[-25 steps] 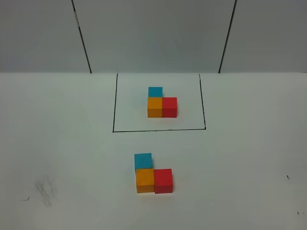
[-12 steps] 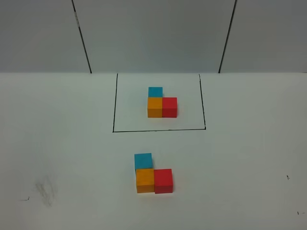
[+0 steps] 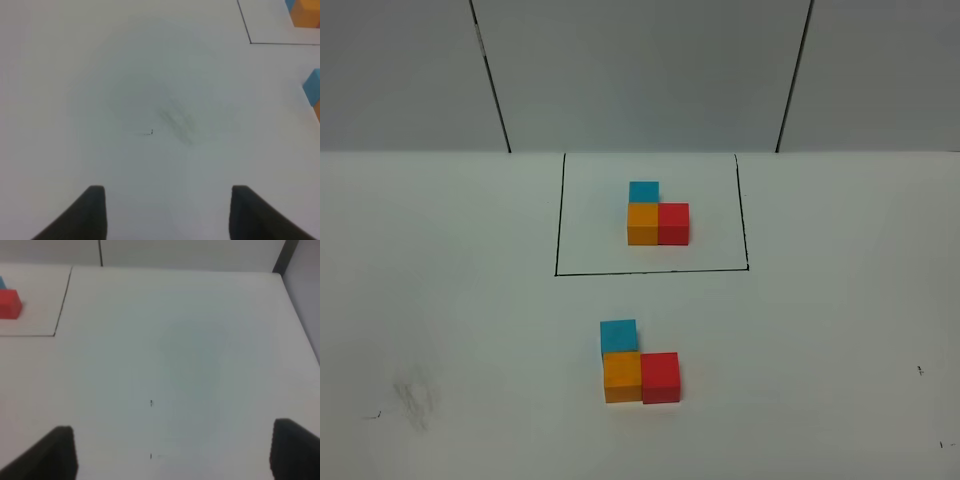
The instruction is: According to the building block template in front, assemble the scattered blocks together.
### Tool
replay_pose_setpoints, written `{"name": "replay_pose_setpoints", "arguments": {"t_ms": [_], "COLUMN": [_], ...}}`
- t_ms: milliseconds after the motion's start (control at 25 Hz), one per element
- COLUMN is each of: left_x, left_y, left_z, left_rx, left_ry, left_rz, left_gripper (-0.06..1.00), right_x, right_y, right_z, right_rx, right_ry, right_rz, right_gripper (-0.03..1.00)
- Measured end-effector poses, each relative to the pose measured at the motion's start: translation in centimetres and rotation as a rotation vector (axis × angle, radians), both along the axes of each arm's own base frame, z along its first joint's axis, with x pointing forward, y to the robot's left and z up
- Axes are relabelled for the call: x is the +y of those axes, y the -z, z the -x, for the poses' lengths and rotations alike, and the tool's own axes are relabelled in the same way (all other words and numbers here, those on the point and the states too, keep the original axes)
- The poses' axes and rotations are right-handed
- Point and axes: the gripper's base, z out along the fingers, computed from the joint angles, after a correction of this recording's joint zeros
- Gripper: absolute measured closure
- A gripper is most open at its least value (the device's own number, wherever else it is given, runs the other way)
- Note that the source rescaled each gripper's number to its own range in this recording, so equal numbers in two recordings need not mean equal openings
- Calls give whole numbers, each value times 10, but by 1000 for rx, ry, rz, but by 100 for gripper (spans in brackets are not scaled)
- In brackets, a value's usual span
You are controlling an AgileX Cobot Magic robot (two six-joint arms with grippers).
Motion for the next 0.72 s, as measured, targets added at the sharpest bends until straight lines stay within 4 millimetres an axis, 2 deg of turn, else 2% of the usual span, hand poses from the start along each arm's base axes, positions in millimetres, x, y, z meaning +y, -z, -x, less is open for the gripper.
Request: {"name": "replay_pose_setpoints", "arguments": {"t_ms": [320, 480, 720], "left_x": [0, 0, 0], "left_y": [0, 0, 0], "left_z": [0, 0, 0], "left_rx": [0, 0, 0], "left_ry": [0, 0, 0], "left_rz": [0, 0, 0], "left_gripper": [73, 73, 73], "right_x": [6, 4, -5], "right_y": [31, 50, 59], "right_z": [13, 14, 15], "right_rx": [-72, -71, -14], "right_ry": [-39, 23, 124], "right_rz": [21, -29, -30], "right_gripper": [27, 27, 27]}}
